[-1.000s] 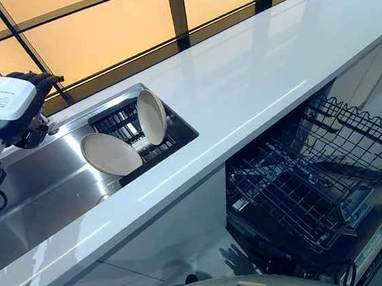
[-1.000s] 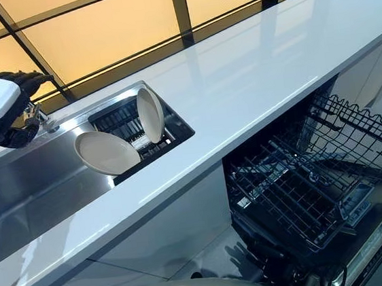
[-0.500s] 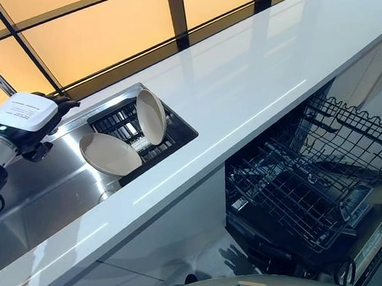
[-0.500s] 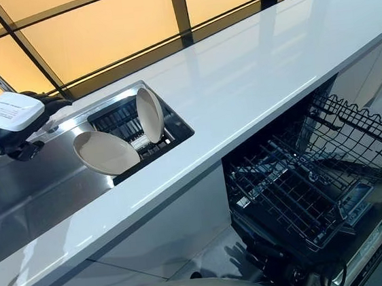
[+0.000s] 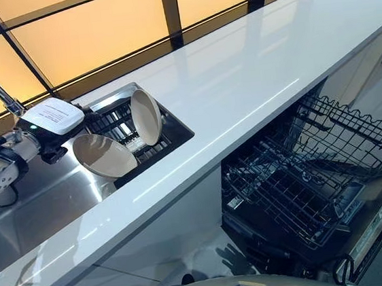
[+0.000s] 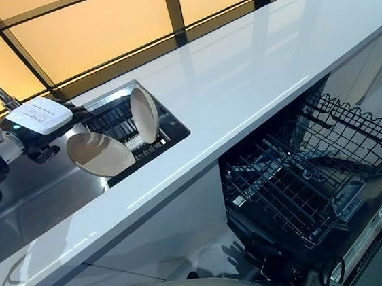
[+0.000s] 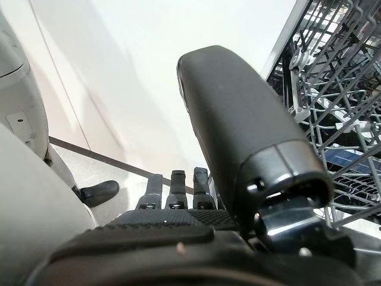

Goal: Pick up plates and place into dishwasher.

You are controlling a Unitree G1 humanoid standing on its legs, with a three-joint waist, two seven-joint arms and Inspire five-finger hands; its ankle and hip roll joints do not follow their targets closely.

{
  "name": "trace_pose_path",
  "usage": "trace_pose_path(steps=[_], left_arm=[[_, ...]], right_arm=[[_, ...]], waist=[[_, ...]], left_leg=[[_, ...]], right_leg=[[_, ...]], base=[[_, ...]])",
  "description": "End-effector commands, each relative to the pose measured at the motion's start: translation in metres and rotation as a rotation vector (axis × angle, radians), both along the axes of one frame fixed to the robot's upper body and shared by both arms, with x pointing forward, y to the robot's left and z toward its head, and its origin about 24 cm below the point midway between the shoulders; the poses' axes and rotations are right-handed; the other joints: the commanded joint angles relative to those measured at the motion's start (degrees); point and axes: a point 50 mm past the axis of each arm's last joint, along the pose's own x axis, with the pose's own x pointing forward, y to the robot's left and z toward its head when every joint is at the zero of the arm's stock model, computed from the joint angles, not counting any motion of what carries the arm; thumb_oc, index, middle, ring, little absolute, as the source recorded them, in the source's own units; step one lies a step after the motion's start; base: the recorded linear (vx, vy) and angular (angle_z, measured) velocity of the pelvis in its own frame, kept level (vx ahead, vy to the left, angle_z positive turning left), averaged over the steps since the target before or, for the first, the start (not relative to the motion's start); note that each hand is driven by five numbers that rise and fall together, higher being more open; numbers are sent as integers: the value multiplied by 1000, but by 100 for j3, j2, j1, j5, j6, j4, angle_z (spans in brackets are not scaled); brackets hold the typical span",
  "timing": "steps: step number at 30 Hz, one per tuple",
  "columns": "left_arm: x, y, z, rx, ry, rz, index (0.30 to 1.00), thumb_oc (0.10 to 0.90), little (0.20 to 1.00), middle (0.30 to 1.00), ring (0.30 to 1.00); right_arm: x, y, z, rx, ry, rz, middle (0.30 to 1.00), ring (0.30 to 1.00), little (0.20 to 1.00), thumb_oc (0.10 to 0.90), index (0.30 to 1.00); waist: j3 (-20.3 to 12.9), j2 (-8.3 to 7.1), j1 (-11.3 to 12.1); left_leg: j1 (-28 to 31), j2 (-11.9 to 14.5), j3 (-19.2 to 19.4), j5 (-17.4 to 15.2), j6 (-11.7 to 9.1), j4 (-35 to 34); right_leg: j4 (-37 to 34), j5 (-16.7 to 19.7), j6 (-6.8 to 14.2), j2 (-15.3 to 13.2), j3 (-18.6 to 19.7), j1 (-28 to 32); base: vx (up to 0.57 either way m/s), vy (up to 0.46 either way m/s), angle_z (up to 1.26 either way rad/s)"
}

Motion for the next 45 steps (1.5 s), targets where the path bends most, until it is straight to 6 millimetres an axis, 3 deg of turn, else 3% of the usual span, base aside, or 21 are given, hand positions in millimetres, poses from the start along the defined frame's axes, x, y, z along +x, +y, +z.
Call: trace_pose_path(steps=[1, 16, 24, 38, 39, 40, 41, 42, 45], left_arm=[[11, 12, 75, 85, -223, 85, 900, 800, 900, 900, 900], [20, -8, 61, 105, -78, 65, 900, 800, 900, 900, 900], [22, -18, 55, 30, -71, 23, 900, 800, 900, 900, 900], [27, -26, 21, 2, 72, 27, 900, 800, 900, 900, 900], [27, -26, 19, -2, 83, 37, 644, 501, 601, 644, 644], [28, -26, 19, 0, 86, 41, 554, 396, 496, 554, 554], [28, -26, 18, -3, 87, 46, 521, 358, 458, 521, 521], [28, -26, 17, -5, 85, 48, 335, 141, 241, 335, 335], [29, -25, 20, -15, 62, 57, 300, 100, 200, 300, 300]], right_arm=[[6, -7, 5, 14, -27, 31, 900, 900, 900, 800, 900], [6, -5, 4, 21, -23, 32, 900, 900, 900, 800, 900], [5, -5, 3, 20, -20, 23, 900, 900, 900, 800, 900], [3, -6, 3, 23, -21, 18, 900, 900, 900, 800, 900], [4, -5, 3, 23, -21, 17, 900, 900, 900, 800, 900], [5, -5, 3, 23, -22, 16, 900, 900, 900, 800, 900], [5, -5, 3, 22, -21, 16, 900, 900, 900, 800, 900], [5, -5, 3, 22, -22, 14, 900, 900, 900, 800, 900], [4, -4, 2, 21, -19, 12, 900, 900, 900, 800, 900]], waist=[[50, 97, -159], [48, 93, -189], [44, 71, -189], [55, 64, -240], [61, 62, -245], [67, 63, -246], [70, 64, -250], [73, 63, -246], [60, 61, -246]], left_leg=[[398, -826, 486, -952, 669, 42], [433, -830, 489, -964, 671, 42], [442, -833, 484, -970, 672, 42], [463, -826, 523, -976, 670, 42], [463, -827, 524, -975, 672, 42], [464, -827, 525, -973, 671, 42], [464, -826, 528, -968, 671, 42], [463, -826, 532, -967, 671, 42], [461, -827, 540, -961, 671, 42]], right_leg=[[344, -644, 46, 440, 65, 78], [316, -632, 48, 452, 88, 117], [293, -629, 42, 464, 101, 137], [279, -626, 35, 482, 151, 151], [276, -623, 34, 486, 161, 152], [276, -620, 34, 490, 168, 151], [276, -616, 35, 491, 175, 151], [273, -614, 35, 492, 174, 153], [265, -610, 38, 492, 181, 154]], base=[[3, -1, -4], [0, 0, 0], [0, 0, 0], [0, 0, 0], [0, 0, 0], [0, 0, 0], [0, 0, 0], [0, 0, 0], [0, 0, 0]])
